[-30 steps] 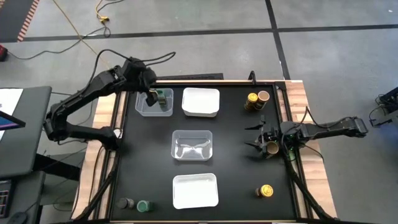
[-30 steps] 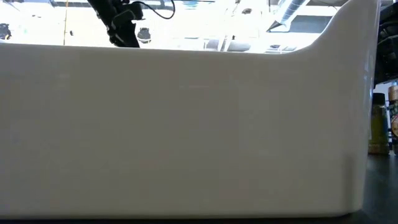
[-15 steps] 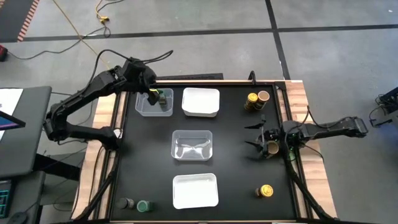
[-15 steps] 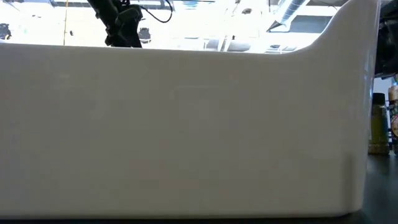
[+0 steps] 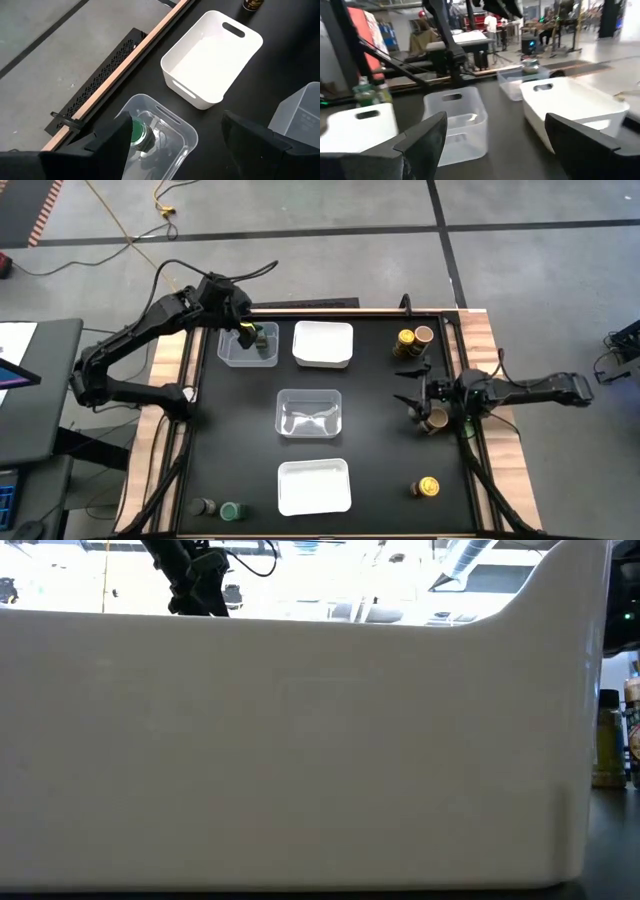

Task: Sort spices by type
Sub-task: Put the top black seasoning bottle into the top white bin

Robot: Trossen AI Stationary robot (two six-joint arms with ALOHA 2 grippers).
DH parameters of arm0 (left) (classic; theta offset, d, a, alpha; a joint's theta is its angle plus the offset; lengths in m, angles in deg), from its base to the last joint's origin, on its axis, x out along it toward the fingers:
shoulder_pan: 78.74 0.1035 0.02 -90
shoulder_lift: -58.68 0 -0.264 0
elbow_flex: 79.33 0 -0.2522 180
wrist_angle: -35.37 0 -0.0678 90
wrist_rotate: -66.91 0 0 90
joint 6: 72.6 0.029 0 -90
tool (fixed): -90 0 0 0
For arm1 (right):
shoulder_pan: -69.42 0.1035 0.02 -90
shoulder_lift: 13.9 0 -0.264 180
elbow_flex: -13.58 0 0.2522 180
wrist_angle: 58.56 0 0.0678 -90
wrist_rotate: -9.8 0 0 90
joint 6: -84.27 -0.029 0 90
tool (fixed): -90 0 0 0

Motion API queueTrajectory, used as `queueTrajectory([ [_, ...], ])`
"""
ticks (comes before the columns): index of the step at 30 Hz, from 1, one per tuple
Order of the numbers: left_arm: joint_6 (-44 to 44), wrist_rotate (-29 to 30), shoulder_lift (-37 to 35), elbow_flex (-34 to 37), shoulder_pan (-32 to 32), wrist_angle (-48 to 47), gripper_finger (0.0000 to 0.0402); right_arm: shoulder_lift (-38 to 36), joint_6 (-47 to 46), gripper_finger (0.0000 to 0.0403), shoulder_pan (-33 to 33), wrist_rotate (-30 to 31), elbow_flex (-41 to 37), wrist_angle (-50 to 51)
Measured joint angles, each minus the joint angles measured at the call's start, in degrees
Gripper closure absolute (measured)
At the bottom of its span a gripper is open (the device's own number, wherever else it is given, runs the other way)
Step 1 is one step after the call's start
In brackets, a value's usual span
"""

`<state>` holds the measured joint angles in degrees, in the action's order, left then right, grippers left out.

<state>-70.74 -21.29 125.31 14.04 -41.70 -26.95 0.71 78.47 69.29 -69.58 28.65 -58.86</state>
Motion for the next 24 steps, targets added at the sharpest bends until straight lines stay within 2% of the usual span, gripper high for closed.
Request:
queueTrajectory([
  [2,0.60,0.00,0.00,0.00,0.00,0.00,0.0111,-0.02,1.56,0.0039,-1.39,0.98,0.00,-0.40],
  [5,4.22,-0.06,0.00,0.00,0.00,-0.02,0.0111,0.02,1.96,0.0039,-3.02,6.39,0.00,-2.42],
  [8,8.98,-3.46,-0.01,0.11,-0.43,-0.04,0.0111,0.00,4.86,0.0039,-3.96,11.35,1.86,-3.15],
  [10,9.82,-5.91,-0.69,1.48,-0.69,1.01,0.0111,0.17,8.41,0.0039,-4.21,12.67,3.87,-2.85],
  [14,9.56,-6.40,-3.33,8.15,-0.70,7.11,0.0111,3.06,10.19,0.0040,-3.34,16.76,10.09,0.82],
  [19,9.36,-6.51,-8.96,19.25,-0.76,17.23,0.0111,11.74,6.79,0.0052,-1.35,19.22,20.91,9.08],
  [24,9.84,-7.48,-14.36,25.72,-0.74,19.67,0.0111,23.61,-2.42,0.0070,-0.12,22.49,35.77,24.65],
])
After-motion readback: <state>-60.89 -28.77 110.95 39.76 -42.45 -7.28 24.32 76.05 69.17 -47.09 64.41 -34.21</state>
